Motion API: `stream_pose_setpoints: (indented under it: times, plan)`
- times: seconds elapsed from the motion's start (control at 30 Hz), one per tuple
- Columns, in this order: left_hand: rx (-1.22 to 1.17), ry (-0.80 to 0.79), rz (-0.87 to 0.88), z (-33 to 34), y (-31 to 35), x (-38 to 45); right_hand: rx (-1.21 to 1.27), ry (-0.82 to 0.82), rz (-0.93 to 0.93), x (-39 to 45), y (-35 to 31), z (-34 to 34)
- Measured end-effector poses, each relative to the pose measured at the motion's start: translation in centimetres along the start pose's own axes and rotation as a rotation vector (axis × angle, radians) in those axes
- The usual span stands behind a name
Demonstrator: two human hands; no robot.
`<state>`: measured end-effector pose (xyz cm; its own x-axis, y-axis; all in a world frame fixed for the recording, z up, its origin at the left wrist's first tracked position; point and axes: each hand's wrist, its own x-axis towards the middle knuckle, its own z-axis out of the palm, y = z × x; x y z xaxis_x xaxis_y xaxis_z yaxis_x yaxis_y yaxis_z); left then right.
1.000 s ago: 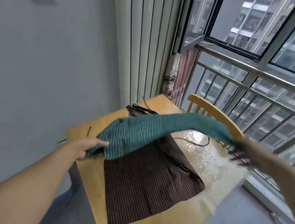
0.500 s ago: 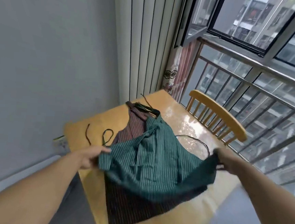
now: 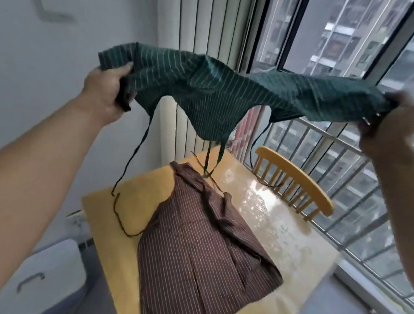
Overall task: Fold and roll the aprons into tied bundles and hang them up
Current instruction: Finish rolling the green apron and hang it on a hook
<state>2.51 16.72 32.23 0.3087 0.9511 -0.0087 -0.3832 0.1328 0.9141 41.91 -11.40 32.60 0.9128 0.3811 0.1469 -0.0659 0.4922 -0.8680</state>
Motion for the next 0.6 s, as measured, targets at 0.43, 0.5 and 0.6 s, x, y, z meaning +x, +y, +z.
stream_pose_setpoints:
  times: [0.43,0.5,0.6]
  plan:
    - [0.614,-0.166,-0.735,-13.8,-20.7,-10.5,-0.447,0.261,0.446,-9.9,11.3,-18.2]
    - [0.683,-0.184,-0.849,-14.7,-23.6,-12.6,-0.485,0.278,0.485,-11.1,12.5,-19.9]
    - [0.717,-0.194,-1.005,-15.8,-28.1,-15.6,-0.513,0.311,0.550,-12.7,13.9,-21.2]
